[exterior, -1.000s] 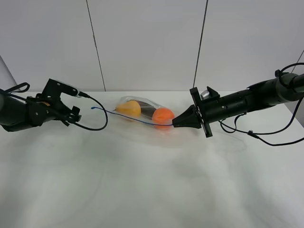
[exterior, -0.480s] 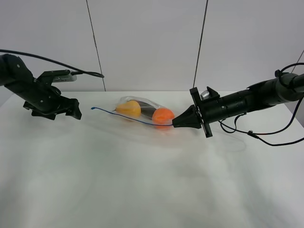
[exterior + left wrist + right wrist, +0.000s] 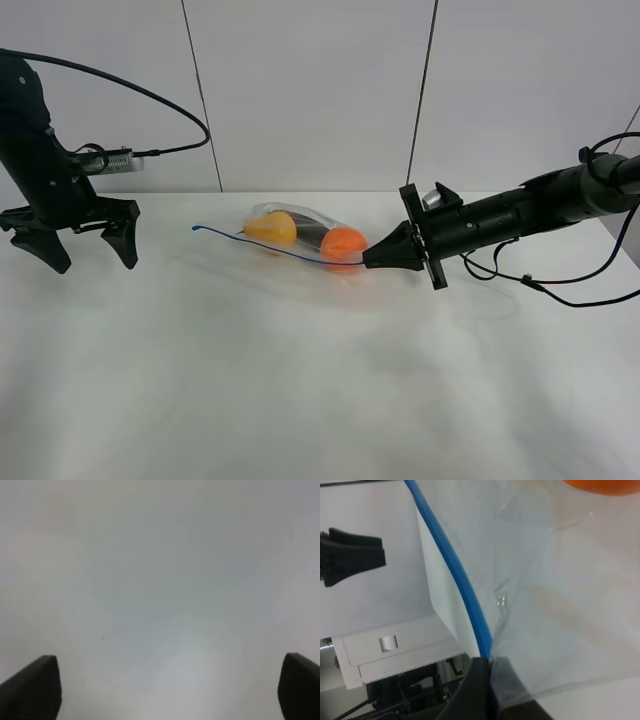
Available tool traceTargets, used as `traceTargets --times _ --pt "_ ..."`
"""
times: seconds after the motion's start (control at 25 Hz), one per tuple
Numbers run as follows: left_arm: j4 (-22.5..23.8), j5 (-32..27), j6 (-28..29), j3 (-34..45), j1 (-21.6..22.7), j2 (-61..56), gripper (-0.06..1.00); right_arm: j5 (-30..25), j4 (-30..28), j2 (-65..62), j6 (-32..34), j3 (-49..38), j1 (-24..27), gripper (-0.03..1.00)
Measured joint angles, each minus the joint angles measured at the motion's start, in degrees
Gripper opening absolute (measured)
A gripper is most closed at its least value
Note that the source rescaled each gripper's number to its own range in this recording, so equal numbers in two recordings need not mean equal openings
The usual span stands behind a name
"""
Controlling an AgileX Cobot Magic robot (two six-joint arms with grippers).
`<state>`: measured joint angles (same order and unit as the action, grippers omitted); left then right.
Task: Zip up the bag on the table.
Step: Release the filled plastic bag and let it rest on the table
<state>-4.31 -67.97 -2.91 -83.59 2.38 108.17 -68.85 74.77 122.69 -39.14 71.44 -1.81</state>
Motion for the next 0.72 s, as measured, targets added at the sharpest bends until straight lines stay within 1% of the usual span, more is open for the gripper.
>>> traceTargets --times 0.2,0.36,0.48,0.72 --pt "0.2 -1.2 1.5 0.2 0.0 -2.9 1.00 0.0 0.0 0.0 0.0 0.0 0.0 0.00" --pt "0.2 -1.2 1.8 4.3 0.0 -9.8 1.00 0.0 0.0 0.0 0.0 0.0 0.0 0.00" --pt "0.2 -1.2 1.9 10.2 0.0 -18.0 1.00 0.0 0.0 0.0 0.0 0.0 0.0 0.00" --pt "0.2 -1.5 1.9 27.1 0.0 -38.7 1.00 0.0 0.0 0.0 0.0 0.0 0.0 0.00"
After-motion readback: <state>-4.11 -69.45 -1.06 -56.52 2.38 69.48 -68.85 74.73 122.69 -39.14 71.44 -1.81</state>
